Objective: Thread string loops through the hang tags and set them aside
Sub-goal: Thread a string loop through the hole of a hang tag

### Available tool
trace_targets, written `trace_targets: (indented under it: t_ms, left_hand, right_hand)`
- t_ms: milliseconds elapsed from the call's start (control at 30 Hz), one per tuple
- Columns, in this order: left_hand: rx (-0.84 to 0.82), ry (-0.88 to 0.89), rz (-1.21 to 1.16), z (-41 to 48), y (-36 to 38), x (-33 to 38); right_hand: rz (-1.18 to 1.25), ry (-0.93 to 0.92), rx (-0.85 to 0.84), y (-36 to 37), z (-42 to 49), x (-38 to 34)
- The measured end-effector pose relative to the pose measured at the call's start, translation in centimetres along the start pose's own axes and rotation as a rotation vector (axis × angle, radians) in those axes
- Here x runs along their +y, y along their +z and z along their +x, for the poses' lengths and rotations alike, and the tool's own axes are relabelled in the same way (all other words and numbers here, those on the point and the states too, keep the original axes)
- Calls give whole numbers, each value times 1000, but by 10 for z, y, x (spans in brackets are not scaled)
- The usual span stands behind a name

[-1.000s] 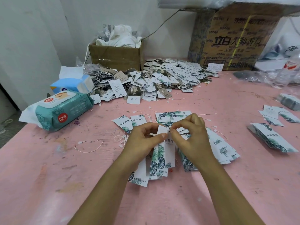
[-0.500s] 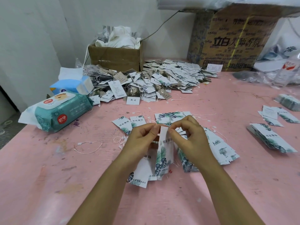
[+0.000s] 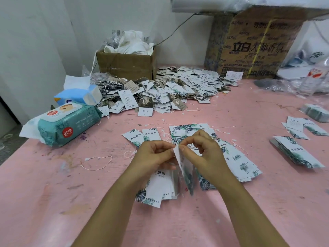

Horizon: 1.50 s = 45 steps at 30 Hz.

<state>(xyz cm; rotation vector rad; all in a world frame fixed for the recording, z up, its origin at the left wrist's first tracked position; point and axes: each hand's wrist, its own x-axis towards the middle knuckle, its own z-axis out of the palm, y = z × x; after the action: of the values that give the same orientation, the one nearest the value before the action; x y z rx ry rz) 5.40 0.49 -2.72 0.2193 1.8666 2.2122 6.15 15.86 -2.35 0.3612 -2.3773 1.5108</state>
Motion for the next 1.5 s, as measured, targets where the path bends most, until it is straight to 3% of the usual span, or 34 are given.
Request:
trace_targets:
  t_ms: [600,900,1133,1300,1500]
  left_hand:
    - [-5,42,115,-2,4,3]
    - [35,44,144,-3,5,6]
    - [194,70,-194,2,-1,12]
    - [245,6,-527,4,-11,16]
    - [317,2,-563,9,-11,11]
  right_hand:
    - [-49,-108,-23,-2,1,4]
    - [-134,-150,-118,0,0,7]
    - [-125,-96,-114,0,-1,11]
    - [-112,42,39,-2,2,16]
    - [-286,67,20,-7,4,20]
